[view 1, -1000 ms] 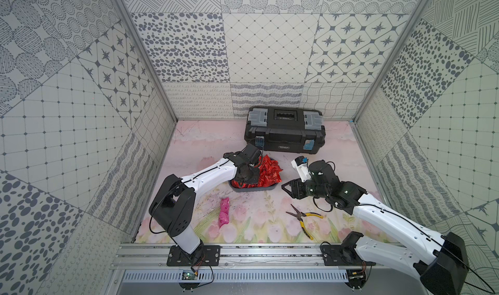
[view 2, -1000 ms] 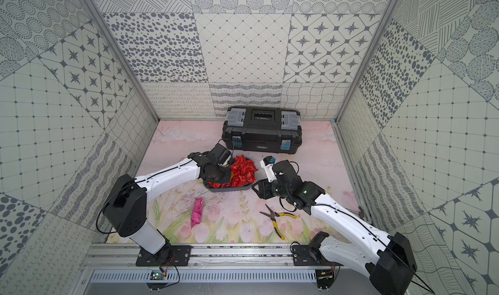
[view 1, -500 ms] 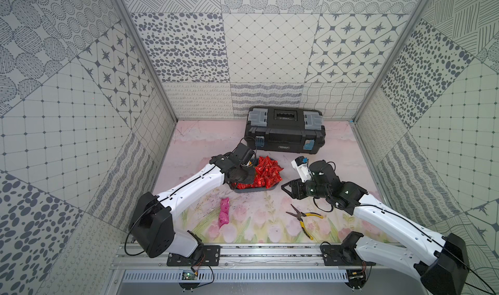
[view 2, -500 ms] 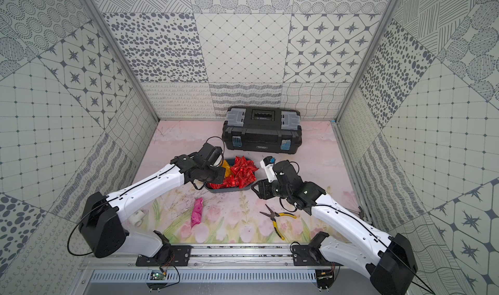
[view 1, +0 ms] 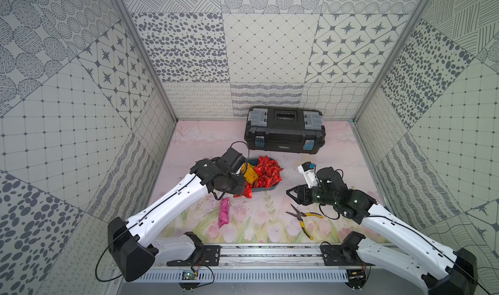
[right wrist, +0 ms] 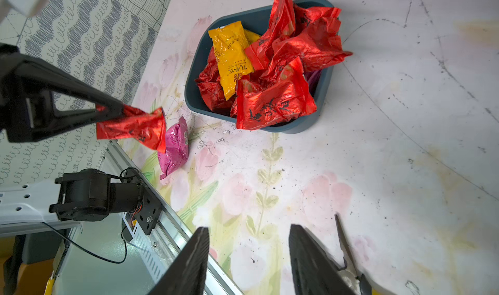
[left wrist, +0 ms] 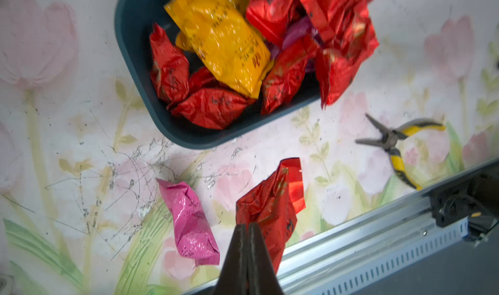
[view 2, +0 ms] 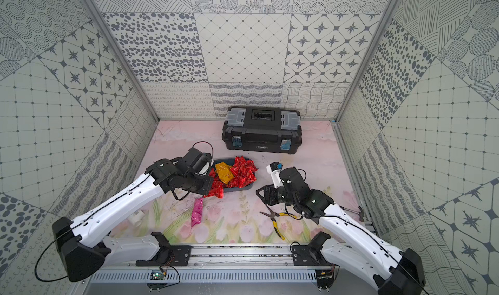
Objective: Take the tea bags out of the storage box
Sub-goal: Pick up the tea bag from the storage box, then place the tea bag at the center of the board.
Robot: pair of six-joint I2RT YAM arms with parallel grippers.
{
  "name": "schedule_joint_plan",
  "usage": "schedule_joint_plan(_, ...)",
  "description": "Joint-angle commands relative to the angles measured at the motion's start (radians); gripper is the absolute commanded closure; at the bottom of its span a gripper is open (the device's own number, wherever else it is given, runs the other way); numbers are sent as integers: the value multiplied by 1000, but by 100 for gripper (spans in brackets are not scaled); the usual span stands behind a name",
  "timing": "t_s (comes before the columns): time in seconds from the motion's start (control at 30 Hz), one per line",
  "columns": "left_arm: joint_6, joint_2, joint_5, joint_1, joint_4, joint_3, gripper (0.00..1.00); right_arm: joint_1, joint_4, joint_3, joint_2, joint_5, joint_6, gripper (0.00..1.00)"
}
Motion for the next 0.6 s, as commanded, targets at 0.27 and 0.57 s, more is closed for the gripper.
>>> schedule_joint_plan(0.27,68,225,-68,-185,-249,8,100,-3,19,-10,-19,-8,11,48)
schedule_joint_plan(0.57,96,383,-127,-188,-169,-11,99,-2,15,-14,-44,-14,6,48)
